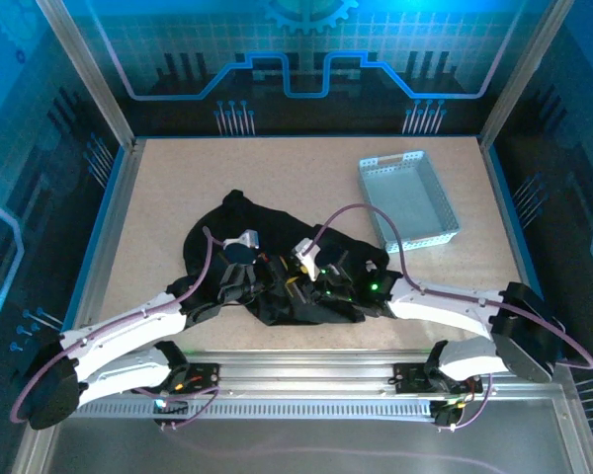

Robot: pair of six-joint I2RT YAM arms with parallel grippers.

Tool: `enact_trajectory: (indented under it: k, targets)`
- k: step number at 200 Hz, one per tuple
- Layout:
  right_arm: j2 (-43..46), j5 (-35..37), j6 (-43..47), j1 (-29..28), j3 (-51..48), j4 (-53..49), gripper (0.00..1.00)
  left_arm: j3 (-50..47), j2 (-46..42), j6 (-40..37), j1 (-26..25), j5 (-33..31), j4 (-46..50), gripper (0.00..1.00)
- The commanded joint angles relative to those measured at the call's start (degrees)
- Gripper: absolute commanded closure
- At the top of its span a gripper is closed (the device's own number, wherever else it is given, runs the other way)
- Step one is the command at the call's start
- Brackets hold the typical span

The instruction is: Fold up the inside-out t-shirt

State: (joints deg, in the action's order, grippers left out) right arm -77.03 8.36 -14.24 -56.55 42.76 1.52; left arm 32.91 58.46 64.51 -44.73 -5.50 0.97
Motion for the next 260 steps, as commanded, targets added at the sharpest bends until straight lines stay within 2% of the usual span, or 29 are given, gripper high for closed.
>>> enact_trajectory:
  k: [1,46,60,93,108,115,138,160,185,203,237,260]
  targets:
    - [-1.98,0.68,1.92,-0.87,3.33,2.36,0.52,1.37,0.13,-0.63,0.41,1.51,-1.24,1.0]
    - [0.48,4.21,2.36,-0.84,4.26,2.01,0.89,0.9,0.5,-1.36,0.53,2.44,-0.67,1.0]
    - [1.02,5.43,2.24,-0.62,5.16,0.19,1.0,0.3,0.05,-1.61,0.59,2.66,-0.97,0.95]
    - [3.63,6.13,1.61,-0.3,8.59,-7.38,1.0,-0.17,-2.03,-3.99,1.91,1.91,1.58,0.82]
    - [5.6,5.8,0.44,0.33,11.88,-12.43,1.0,0.67,-3.5,-6.49,2.19,0.07,5.3,0.64]
    - [6.24,4.85,-0.19,0.73,13.51,-15.08,1.0,1.29,-4.21,-8.0,2.18,-0.98,7.54,0.58]
    - [6.91,2.24,-3.54,2.18,20.67,-24.66,1.0,2.92,-4.99,-13.66,2.02,-2.54,11.93,0.48]
    - [6.08,0.33,-6.74,2.98,26.4,-31.35,1.0,2.85,-3.63,-15.97,1.62,-2.33,13.36,0.45]
    - [3.12,2.41,-10.37,4.16,32.49,-39.96,1.0,0.71,-5.21,-18.98,-2.96,-5.24,11.58,0.37]
    - [1.04,4.15,-12.83,5.33,34.69,-43.28,1.0,0.32,-4.99,-22.35,-7.74,-9.13,10.88,0.24]
    - [-1.09,2.0,-15.54,5.32,35.19,-41.22,1.0,2.99,4.36,-25.83,-11.52,-8.72,5.85,0.2]
    - [-1.62,2.11,-17.45,5.15,35.69,-41.2,1.0,5.4,9.62,-25.56,-14.02,-12.41,1.63,0.14]
